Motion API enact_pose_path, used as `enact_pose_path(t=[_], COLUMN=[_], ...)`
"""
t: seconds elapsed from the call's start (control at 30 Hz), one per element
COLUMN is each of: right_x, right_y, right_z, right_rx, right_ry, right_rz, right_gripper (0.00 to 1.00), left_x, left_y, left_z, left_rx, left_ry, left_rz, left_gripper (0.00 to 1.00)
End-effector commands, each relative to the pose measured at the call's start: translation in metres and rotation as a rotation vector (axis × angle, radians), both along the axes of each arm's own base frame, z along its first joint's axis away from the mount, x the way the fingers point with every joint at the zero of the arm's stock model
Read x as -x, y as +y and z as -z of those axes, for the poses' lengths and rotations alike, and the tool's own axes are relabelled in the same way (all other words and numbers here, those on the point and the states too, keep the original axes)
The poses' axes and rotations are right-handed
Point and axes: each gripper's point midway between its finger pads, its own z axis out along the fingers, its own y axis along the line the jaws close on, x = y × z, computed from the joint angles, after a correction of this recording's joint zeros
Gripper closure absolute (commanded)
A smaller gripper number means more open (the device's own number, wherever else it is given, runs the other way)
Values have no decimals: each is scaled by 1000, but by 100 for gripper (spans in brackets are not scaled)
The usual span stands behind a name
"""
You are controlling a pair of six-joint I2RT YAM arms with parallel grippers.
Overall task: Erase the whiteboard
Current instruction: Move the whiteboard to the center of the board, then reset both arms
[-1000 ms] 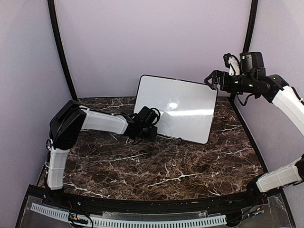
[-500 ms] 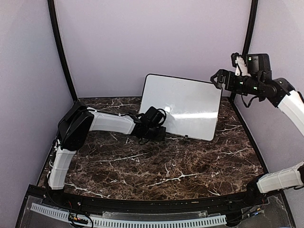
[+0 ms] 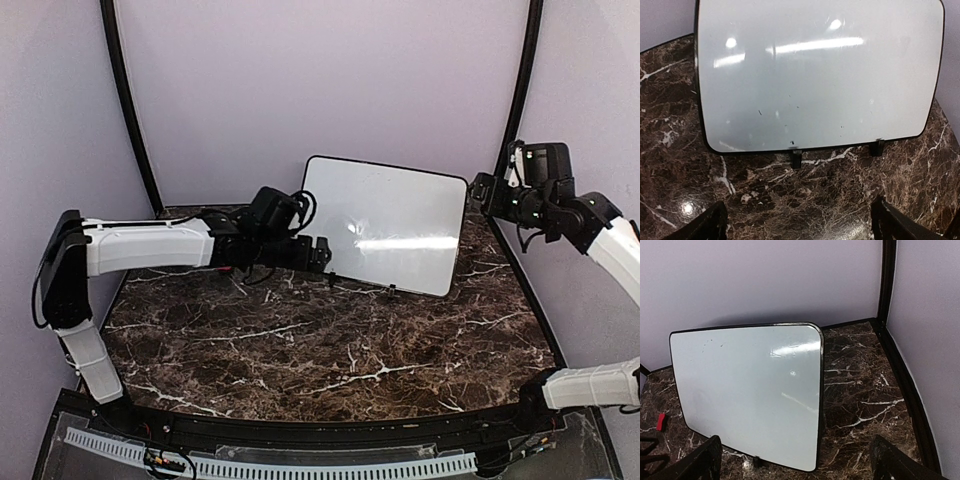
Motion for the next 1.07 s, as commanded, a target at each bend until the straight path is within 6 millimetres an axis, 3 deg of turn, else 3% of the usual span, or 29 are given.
enact_pose_path(t=[0.0, 0.2, 0.43, 0.63, 0.8, 1.03], right_x=[8, 26, 48, 59, 64, 64], right_y=[-25, -43, -61, -68, -68, -70], right_z=[13, 27, 75, 86, 75, 78], right_rx=[10, 41, 102, 112, 81, 91], right_ry=[-10, -24, 71, 70, 0, 10], right_rz=[122, 181, 233, 245, 231, 237], right_gripper=[1, 1, 1, 1, 1, 1], left_x=[-6, -3, 9, 19, 16, 15], left_y=[71, 152, 220, 239, 239, 237], left_z=[-36, -60, -61, -54, -49, -45], left_rx=[-6, -58, -65, -72, -22, 5], left_ry=[-47, -132, -143, -175, -178, -158], left_rz=[-81, -190, -301, -317, -311, -303], left_gripper=[1, 1, 1, 1, 1, 1])
